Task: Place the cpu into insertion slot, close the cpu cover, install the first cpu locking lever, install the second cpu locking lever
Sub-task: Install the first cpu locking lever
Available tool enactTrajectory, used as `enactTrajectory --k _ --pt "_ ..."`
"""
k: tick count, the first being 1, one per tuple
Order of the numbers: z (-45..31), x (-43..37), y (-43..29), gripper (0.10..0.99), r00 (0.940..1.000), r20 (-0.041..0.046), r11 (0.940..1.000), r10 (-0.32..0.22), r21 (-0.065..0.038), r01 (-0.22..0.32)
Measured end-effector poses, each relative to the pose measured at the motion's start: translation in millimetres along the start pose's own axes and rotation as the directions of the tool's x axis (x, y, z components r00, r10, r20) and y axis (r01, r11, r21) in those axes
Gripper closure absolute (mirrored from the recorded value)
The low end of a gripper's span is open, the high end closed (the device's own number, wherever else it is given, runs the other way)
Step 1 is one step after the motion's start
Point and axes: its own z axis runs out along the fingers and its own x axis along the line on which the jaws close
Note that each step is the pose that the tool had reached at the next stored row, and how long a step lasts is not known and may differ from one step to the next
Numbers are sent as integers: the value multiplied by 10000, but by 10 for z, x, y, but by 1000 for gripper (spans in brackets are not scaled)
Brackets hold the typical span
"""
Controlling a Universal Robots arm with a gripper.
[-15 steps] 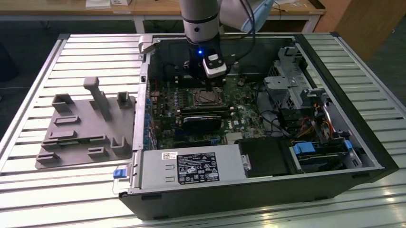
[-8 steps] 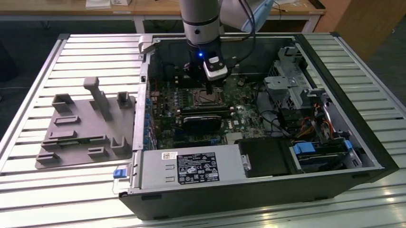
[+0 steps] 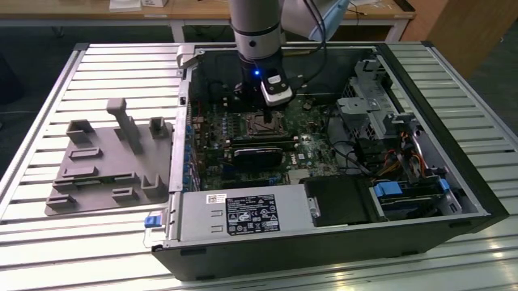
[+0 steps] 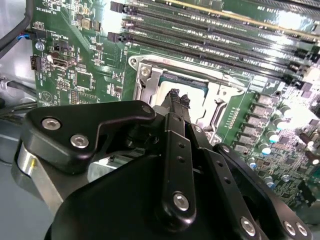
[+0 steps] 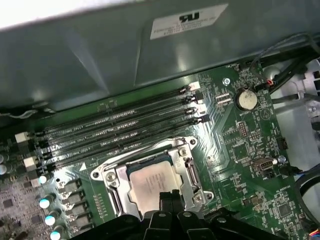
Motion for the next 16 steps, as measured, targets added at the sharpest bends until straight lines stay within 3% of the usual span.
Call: enactTrajectory --k 7,13,16 --pt "-3 6 -18 984 9991 -6 9990 -431 -69 431" --pt "-112 -11 -14 984 9990 44 9990 -447 -88 447" --pt "-120 -12 -13 984 9990 46 9990 -446 -91 447"
